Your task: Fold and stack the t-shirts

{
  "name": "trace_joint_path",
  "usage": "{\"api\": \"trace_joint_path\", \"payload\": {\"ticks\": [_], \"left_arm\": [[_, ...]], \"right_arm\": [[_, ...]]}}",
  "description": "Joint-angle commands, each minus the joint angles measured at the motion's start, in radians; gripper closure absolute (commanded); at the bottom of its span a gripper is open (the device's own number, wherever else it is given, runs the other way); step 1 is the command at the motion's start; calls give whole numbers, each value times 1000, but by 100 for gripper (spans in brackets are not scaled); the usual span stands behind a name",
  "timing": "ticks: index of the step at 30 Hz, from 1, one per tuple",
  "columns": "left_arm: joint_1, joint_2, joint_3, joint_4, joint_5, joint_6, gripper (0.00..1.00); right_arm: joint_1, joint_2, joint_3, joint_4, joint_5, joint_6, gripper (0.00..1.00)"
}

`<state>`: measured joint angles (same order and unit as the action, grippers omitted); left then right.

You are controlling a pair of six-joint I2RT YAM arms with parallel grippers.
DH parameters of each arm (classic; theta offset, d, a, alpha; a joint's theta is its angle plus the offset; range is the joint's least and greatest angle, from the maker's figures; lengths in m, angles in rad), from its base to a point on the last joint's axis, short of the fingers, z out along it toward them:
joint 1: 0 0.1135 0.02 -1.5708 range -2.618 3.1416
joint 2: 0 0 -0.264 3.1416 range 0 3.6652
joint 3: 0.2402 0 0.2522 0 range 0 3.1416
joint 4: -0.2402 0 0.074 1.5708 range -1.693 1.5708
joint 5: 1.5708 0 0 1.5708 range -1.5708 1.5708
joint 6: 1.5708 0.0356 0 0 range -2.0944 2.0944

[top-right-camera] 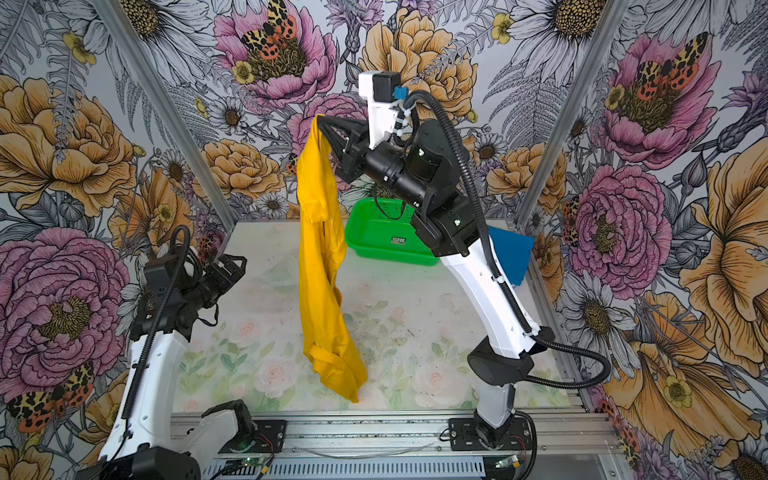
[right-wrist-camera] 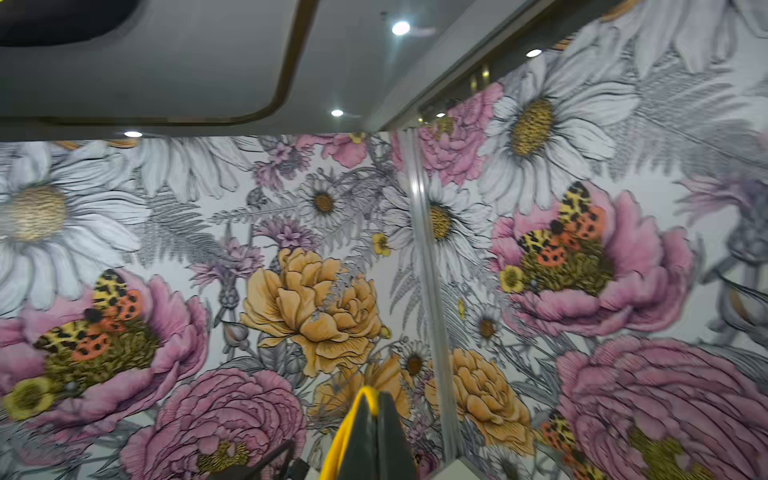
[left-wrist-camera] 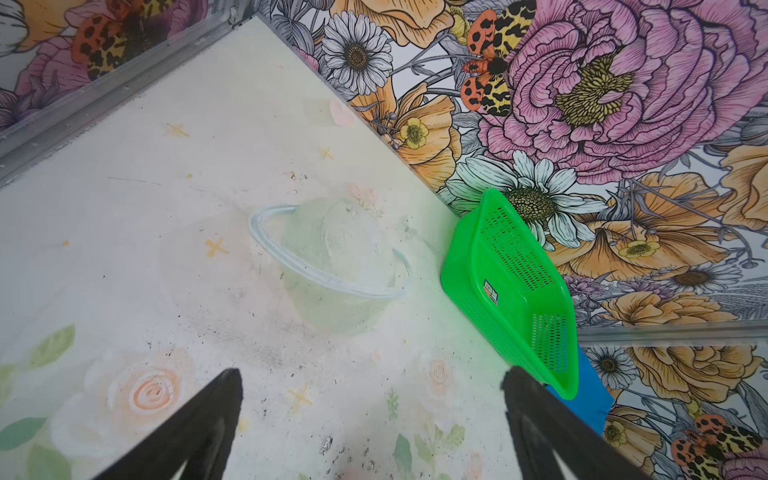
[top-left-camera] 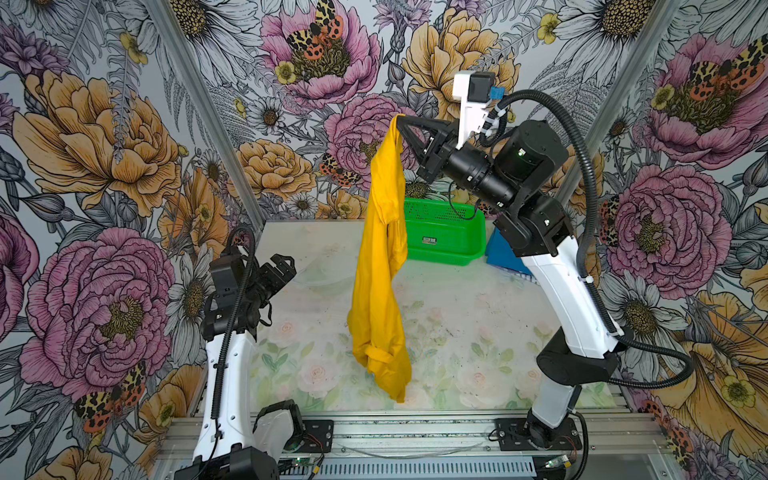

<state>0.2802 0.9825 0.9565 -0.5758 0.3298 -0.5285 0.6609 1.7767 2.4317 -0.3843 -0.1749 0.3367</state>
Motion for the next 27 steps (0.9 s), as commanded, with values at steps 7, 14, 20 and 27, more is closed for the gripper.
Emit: {"api": "trace_joint_path", "payload": {"ticks": [7, 14, 20, 27], "left_arm": [[-70, 42, 27, 21, 90, 32, 1], [-442, 52, -82, 11, -36, -8, 1], [-756, 162, -219, 65, -205, -140, 1], [-855, 305, -250, 152, -286, -208, 7]], "right_arm": [[-286, -459, -1084, -51, 681, 128, 99], [-324, -860, -1578, -77, 730, 86, 47], [-330, -823, -1548, -104, 583, -13, 35], [-335, -566, -1452, -102, 338, -40, 27]]}}
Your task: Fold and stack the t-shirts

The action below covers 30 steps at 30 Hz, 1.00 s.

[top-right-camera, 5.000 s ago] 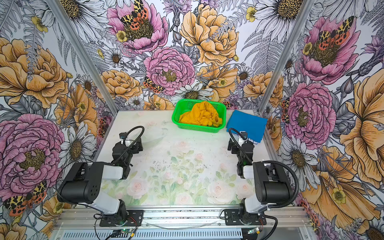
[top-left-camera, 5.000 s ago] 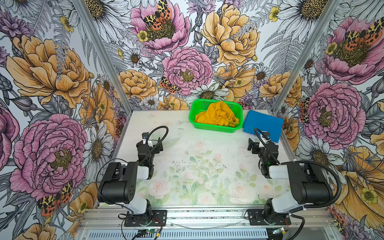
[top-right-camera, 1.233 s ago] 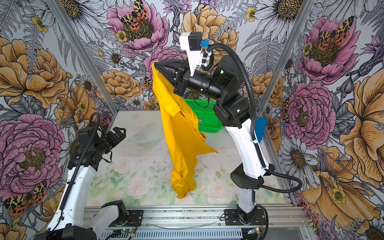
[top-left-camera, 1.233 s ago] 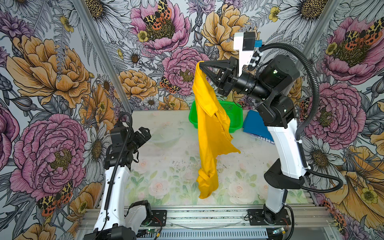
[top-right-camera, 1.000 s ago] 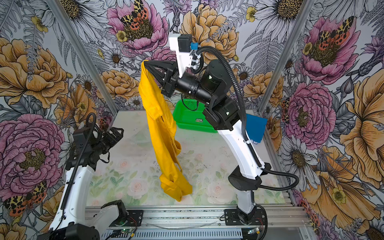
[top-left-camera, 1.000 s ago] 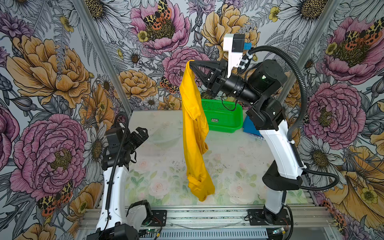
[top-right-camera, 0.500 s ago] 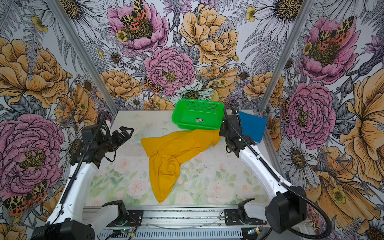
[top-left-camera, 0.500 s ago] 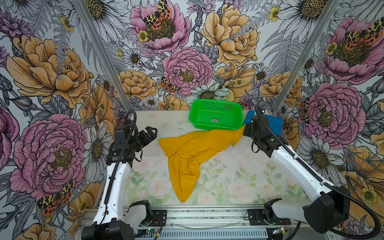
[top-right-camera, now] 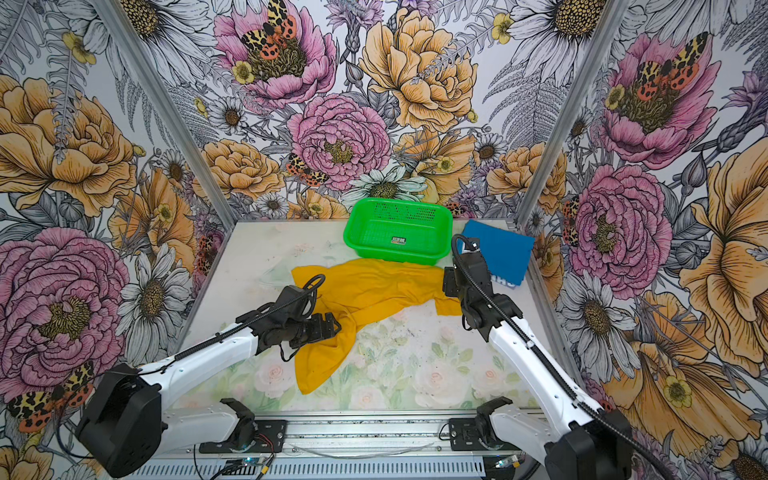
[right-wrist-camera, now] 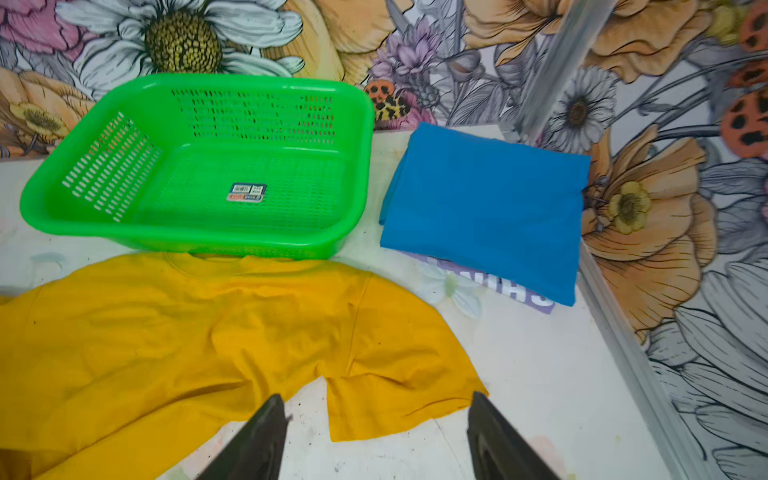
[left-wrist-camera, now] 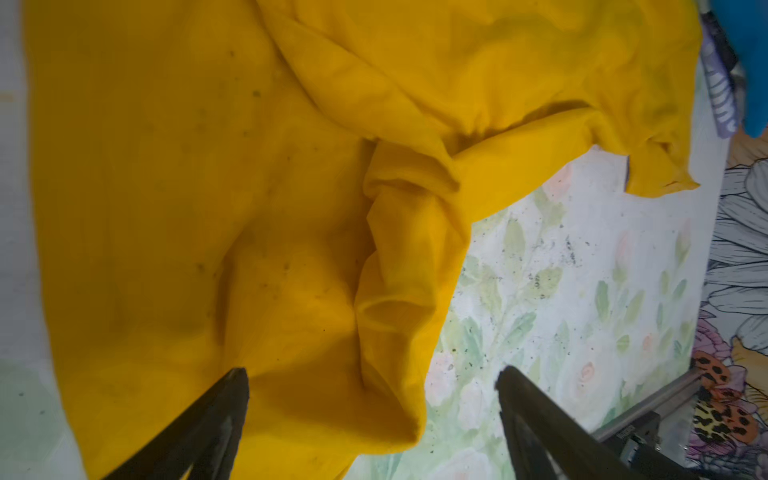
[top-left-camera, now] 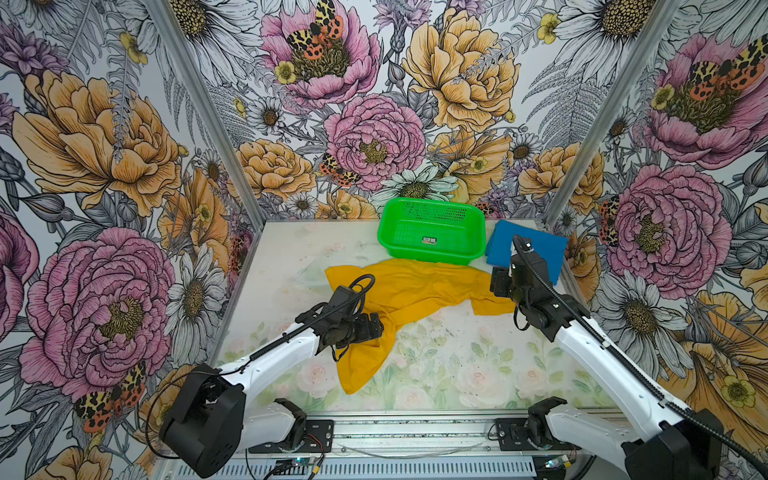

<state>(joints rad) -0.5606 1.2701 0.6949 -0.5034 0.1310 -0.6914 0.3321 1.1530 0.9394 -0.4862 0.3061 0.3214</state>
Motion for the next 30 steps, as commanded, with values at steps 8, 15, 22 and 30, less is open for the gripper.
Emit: {"api": "trace_joint_path", "payload": {"ticks": [8, 15, 22, 30], "left_arm": [[-36, 86, 74, 56, -72, 6, 14], [-89, -47, 21, -48, -173, -3, 12], [143, -49, 63, -49, -110, 77, 9], [382, 243, 283, 38, -84, 152, 12]], "right_arm": [[-79, 235, 17, 11, -248, 60, 21], [-227, 388, -14, 22, -329, 131, 28], [-233, 376, 5, 51, -369, 91, 29], [-226, 260, -18, 53, -456, 29, 27]]}}
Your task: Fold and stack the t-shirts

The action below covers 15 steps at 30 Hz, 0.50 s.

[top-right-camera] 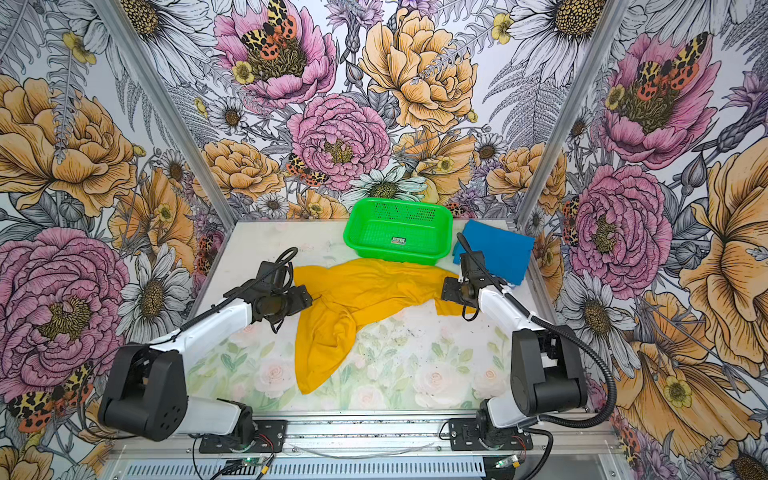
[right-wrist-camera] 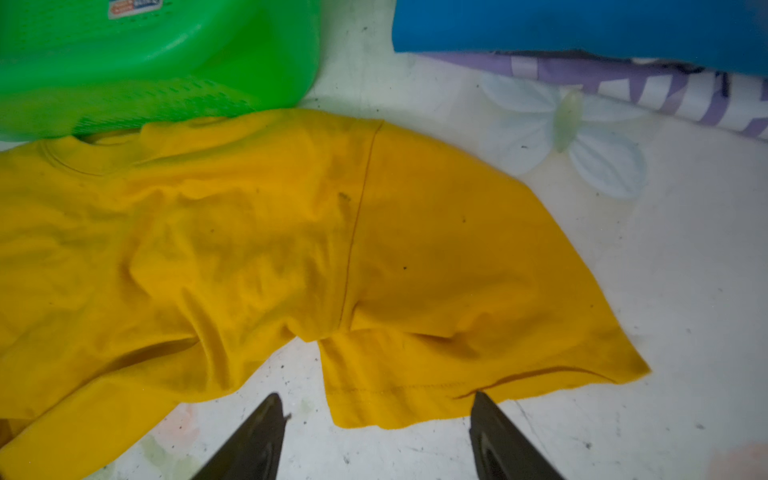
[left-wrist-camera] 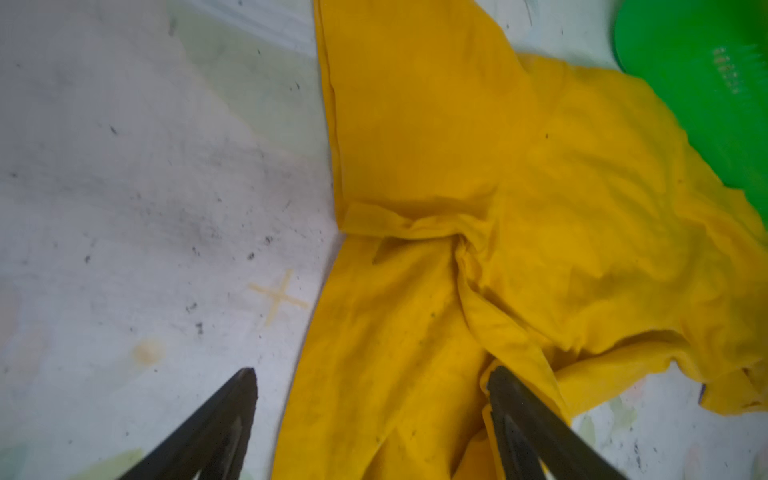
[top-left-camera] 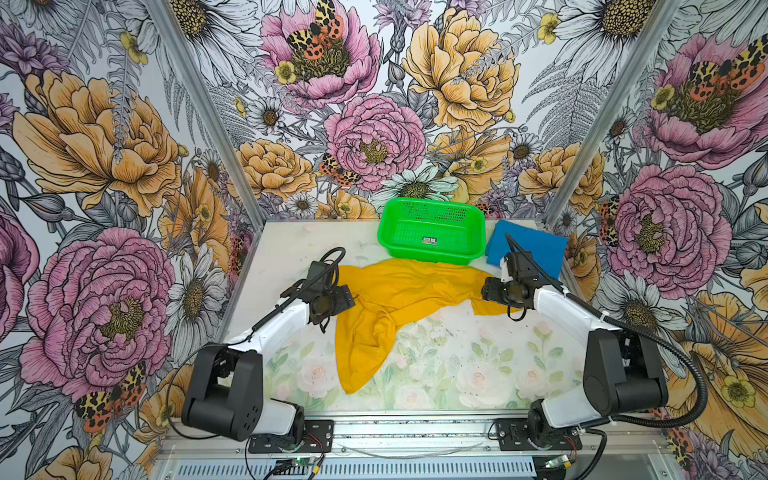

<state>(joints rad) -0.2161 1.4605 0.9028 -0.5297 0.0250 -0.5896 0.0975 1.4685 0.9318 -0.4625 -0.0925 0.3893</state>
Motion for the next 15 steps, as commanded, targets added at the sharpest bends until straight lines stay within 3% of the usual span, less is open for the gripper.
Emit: {"api": "trace_joint_path", "payload": {"ticks": [1, 10, 15], "left_arm": [[49, 93, 112, 64, 14, 55, 13], [141, 414, 350, 137, -16, 97, 29], [171, 514, 427, 158, -11, 111, 37]], "right_arm": [[10, -70, -15, 29, -64, -44, 27], [13, -205, -60, 27, -145, -64, 26], [16, -258, -60, 27, -190, -79, 26]]}}
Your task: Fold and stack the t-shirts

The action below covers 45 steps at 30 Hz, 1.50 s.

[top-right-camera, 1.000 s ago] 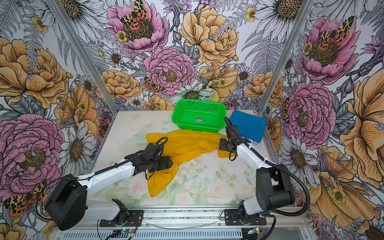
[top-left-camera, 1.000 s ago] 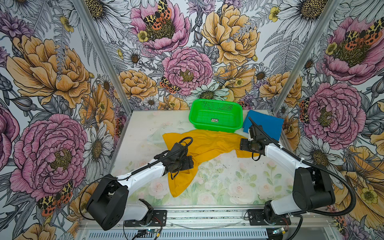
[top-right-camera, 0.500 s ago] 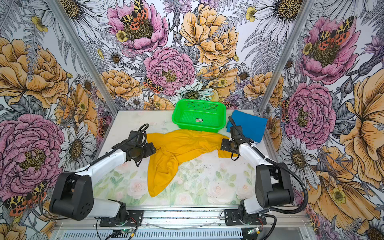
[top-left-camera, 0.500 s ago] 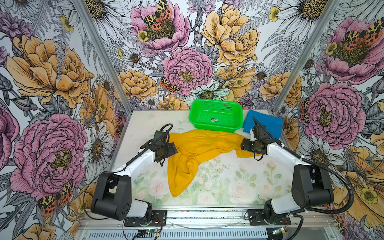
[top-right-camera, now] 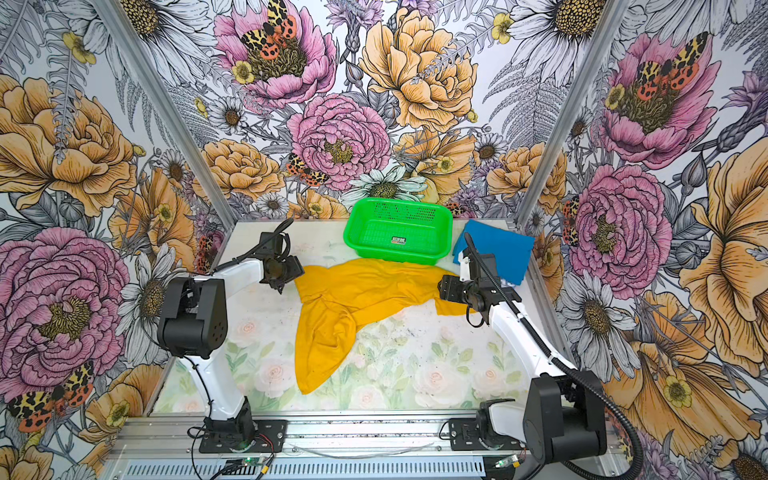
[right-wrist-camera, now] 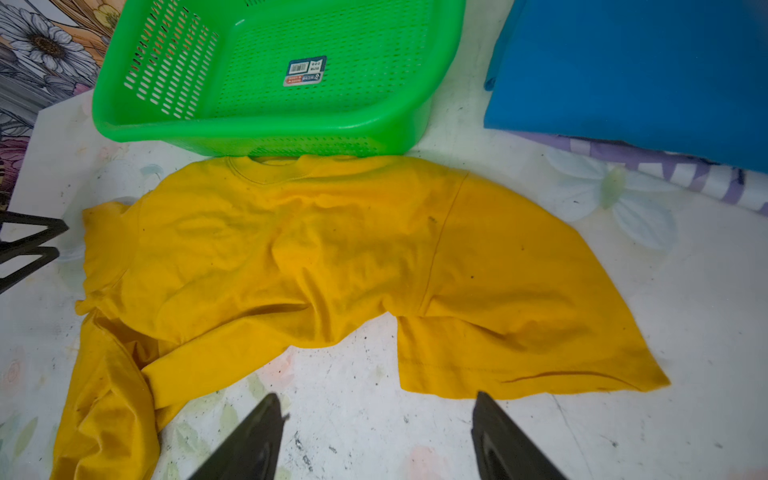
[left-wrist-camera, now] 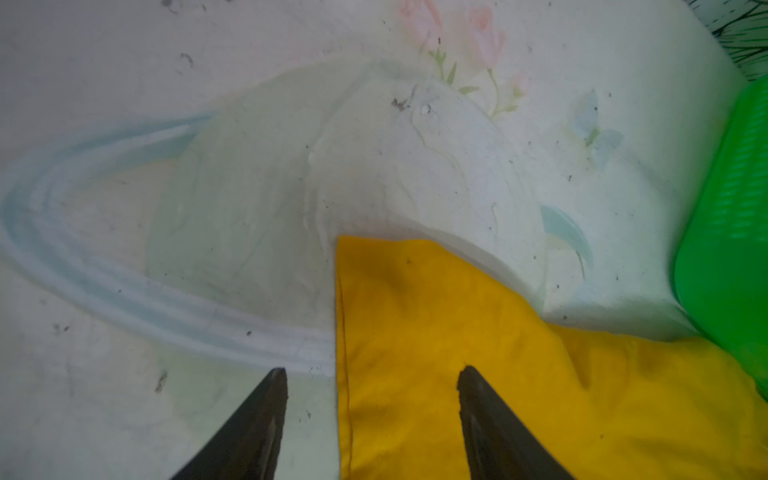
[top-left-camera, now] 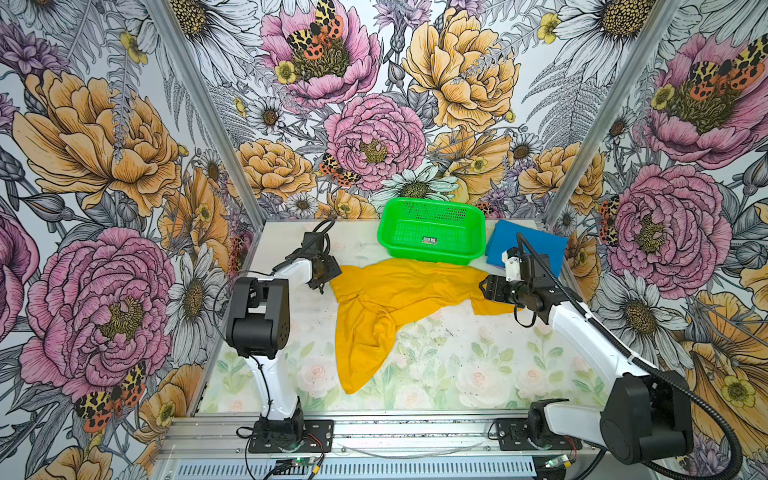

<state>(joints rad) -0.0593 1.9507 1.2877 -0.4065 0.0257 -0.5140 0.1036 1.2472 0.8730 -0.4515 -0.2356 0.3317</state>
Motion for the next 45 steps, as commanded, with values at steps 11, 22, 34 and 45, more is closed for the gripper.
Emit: {"api": "trace_joint_path", "payload": {"ticks": [11, 22, 34, 45], "left_arm": [[-3, 79, 113, 35, 93, 60, 100], [-36, -27, 111, -33, 58, 90, 75], [64, 142, 154, -48, 63, 71, 48], [56, 212, 217, -100, 70, 112, 47]], "right_arm": [[18, -63, 27, 12, -100, -27, 26], [31, -78, 43, 13, -103, -14, 26], [67, -137, 25, -2, -156, -25, 24], [98, -132, 58, -44, -172, -26, 24]]}}
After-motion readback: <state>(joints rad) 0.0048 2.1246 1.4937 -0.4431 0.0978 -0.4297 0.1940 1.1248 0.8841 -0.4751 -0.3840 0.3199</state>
